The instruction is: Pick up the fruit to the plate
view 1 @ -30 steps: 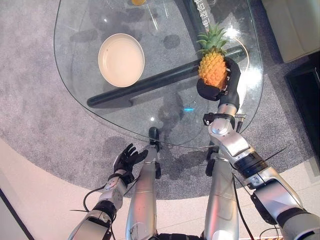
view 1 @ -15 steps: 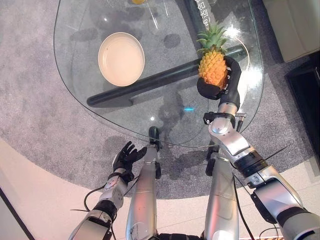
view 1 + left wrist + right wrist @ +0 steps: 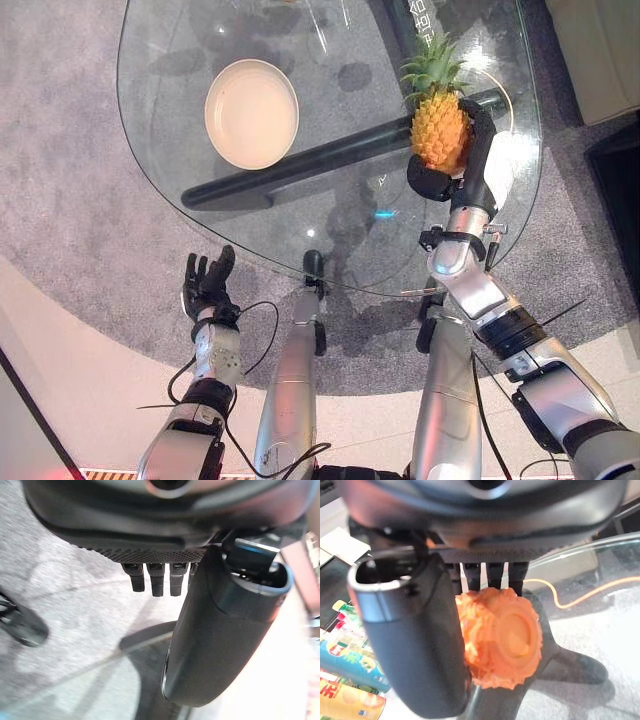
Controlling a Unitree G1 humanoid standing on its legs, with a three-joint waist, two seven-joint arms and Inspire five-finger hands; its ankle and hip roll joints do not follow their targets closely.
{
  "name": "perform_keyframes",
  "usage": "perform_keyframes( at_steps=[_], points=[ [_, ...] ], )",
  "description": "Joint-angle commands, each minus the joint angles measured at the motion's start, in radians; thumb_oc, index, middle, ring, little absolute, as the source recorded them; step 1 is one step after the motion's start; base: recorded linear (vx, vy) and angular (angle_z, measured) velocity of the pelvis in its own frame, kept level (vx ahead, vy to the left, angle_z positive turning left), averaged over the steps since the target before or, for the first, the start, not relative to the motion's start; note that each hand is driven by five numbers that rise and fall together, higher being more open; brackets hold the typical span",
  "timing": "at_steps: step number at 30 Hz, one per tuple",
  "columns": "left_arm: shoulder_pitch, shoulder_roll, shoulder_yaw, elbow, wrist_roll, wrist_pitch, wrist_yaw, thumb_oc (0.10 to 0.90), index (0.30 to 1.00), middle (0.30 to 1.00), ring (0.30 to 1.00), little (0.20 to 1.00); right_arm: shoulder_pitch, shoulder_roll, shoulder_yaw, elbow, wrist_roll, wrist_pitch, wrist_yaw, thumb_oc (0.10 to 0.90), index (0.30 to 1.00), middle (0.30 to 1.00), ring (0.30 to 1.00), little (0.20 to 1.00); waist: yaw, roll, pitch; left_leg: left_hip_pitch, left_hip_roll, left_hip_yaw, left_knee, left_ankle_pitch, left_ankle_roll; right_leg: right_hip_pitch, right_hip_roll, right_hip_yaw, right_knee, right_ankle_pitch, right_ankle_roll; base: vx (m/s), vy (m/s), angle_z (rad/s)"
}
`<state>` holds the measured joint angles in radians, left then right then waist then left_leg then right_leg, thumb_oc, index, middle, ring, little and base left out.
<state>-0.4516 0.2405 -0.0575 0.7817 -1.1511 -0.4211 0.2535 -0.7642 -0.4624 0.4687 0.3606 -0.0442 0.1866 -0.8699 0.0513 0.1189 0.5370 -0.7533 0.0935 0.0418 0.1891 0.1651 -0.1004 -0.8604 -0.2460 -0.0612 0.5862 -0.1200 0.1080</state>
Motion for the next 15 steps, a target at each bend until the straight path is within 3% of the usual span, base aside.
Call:
perform_keyframes(
  at_steps=[1,9,15],
  points=[
    [-0.047,0.078,0.049,-0.024,-0.015,-0.107,0.032,0.800,0.900,0.900,0.900,0.900,-0.066,-0.041,-0.032,-0.169,-0.148,-0.109,-0.067,0.100,0.300,0.300,0.300,0.200,-0.019,0.019,-0.017,-0.003,-0.054,0.020,0.088,-0.102,0.031,0.029,0.025,-0.060,-0.161,0.099,-0.008,0.00,0.000,0.00],
    [-0.072,0.090,0.091,-0.101,-0.086,-0.193,0.065,0.800,0.900,0.900,0.900,0.900,-0.047,-0.054,-0.038,-0.194,-0.223,-0.193,-0.079,0.100,0.300,0.300,0.300,0.200,-0.023,0.019,-0.017,0.003,-0.054,0.024,0.084,-0.107,0.028,0.039,0.022,-0.059,-0.165,0.090,-0.008,0.00,0.000,0.00],
    [-0.095,0.100,0.096,-0.187,-0.017,-0.261,0.087,0.800,0.900,0.900,0.900,0.900,-0.036,-0.055,-0.049,-0.210,-0.260,-0.236,-0.078,0.100,0.300,0.300,0.300,0.200,-0.021,0.017,-0.017,0.006,-0.053,0.026,0.079,-0.109,0.028,0.047,0.018,-0.063,-0.170,0.089,-0.006,0.00,0.000,0.00]
  ],
)
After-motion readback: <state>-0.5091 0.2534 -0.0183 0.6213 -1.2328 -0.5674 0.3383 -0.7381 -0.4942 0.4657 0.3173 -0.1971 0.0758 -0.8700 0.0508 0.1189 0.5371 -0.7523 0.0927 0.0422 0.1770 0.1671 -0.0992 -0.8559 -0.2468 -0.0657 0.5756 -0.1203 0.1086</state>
